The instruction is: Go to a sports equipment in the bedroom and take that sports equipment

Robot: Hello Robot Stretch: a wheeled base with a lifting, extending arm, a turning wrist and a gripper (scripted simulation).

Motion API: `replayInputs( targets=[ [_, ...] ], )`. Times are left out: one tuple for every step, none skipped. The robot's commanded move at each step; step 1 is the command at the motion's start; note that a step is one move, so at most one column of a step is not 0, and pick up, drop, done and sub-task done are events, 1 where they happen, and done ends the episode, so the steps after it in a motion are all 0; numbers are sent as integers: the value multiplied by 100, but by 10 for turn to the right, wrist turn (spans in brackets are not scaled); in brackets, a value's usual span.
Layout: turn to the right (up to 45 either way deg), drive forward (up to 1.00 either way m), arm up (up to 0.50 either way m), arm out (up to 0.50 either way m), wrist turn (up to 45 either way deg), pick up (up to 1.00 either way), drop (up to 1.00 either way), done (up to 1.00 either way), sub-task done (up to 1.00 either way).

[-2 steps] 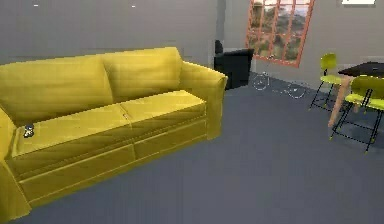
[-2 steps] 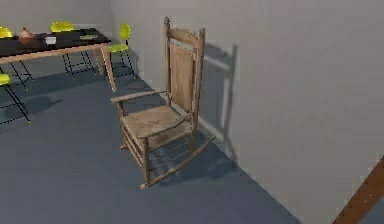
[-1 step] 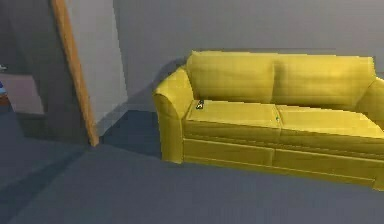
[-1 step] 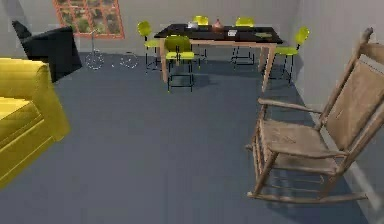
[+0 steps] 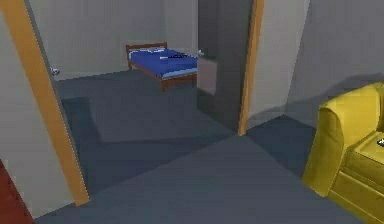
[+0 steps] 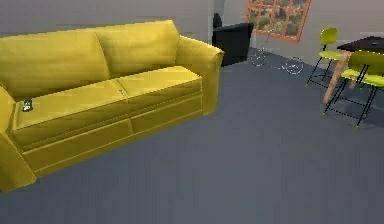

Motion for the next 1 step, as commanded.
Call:
replayInputs(
  targets=[
    [-90, 0, 0, 0, 0, 0, 0, 0, 0]
  ],
)
